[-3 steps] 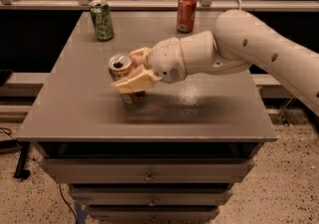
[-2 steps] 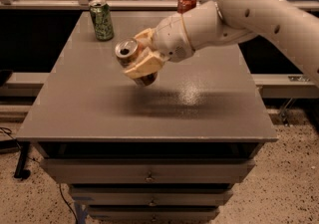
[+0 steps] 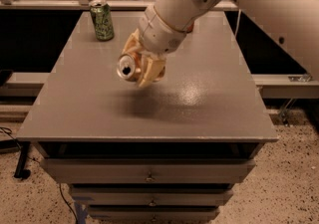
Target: Knock orange can over
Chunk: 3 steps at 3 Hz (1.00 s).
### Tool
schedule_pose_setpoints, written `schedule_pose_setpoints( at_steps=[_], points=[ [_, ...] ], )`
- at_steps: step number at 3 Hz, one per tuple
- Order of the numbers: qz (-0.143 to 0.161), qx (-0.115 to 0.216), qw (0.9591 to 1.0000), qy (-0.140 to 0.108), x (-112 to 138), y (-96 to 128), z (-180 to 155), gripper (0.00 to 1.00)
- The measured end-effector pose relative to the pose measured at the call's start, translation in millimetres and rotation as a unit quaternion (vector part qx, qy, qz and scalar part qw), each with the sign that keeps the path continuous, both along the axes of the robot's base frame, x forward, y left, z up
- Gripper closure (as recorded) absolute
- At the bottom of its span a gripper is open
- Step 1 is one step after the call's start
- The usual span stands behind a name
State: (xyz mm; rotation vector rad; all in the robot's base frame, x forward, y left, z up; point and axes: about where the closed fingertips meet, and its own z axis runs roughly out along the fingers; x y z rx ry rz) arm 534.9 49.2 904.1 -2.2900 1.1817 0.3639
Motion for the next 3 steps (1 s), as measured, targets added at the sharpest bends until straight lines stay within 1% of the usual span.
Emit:
schedule_pose_setpoints(
  at_steps=[1,2,3],
  points=[
    [0.054,-0.116,0.991,-0.038,-9.0,-16.0,-38.0,1.0],
    [0.072,-0.214,0.9712,-0.075,-1.1,-36.6,-67.1,0.82],
    [0.081,-0.267,0.9552,-0.098,6.2,-47.5,-77.8,0.59]
  ],
)
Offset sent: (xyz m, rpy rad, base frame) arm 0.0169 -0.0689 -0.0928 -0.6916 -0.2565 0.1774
